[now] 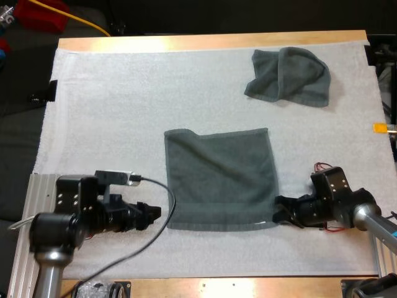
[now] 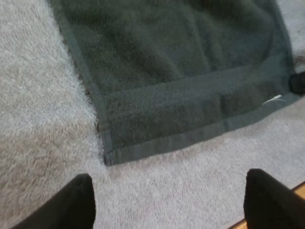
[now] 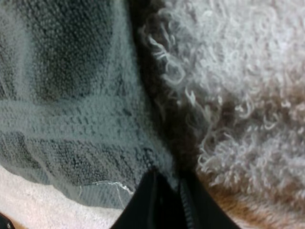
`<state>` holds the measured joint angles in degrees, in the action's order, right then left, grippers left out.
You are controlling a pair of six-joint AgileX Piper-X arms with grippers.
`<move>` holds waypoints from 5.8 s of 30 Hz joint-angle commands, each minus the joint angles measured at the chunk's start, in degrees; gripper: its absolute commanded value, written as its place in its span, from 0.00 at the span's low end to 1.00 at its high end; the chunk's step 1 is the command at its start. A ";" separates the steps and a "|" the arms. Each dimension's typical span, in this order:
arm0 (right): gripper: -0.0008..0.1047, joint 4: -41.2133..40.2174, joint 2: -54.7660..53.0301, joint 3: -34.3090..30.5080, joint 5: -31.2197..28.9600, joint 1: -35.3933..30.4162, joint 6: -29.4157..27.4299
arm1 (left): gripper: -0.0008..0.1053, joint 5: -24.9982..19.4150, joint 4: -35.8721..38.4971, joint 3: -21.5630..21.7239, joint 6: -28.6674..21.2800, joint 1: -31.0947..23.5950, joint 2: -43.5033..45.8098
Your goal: Pick towel from pile, fold and stack
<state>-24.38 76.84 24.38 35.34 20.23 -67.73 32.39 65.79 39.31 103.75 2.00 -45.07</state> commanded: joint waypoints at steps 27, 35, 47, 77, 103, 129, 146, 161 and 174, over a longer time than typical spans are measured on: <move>0.01 -0.35 0.05 0.11 0.89 0.09 0.33 | 0.60 9.15 -14.16 -3.55 -3.12 -0.03 -37.28; 0.01 -0.35 0.05 0.11 0.89 0.09 0.33 | 0.60 12.08 -15.12 -3.55 -3.12 0.40 -41.22; 0.01 -0.35 0.05 0.11 0.89 0.09 0.33 | 0.60 11.99 -20.67 -3.46 2.98 11.53 -44.75; 0.01 -4.30 -11.65 0.28 0.89 0.09 0.26 | 0.01 5.78 -9.27 -3.32 -4.27 12.30 -34.53; 0.01 -3.02 -24.96 0.30 3.96 0.09 14.03 | 0.01 13.11 -10.61 -3.32 -0.96 11.01 -23.56; 0.01 40.31 3.45 0.30 -5.41 -0.03 40.10 | 0.01 17.87 -45.96 -3.32 17.11 1.97 -38.48; 0.01 50.20 10.26 0.30 -14.29 -0.03 48.77 | 0.01 1.56 -50.85 -3.32 17.72 1.97 -40.25; 0.35 51.67 10.25 0.30 -13.96 -0.03 48.77 | 0.47 8.47 -53.85 -3.32 17.72 1.97 -40.25; 0.56 67.92 7.67 0.30 -1.53 -0.03 45.32 | 0.65 20.88 -47.54 1.32 17.89 1.97 -37.69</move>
<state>42.72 85.53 24.38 32.85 20.23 -21.38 52.28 17.65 40.23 121.39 4.01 -83.97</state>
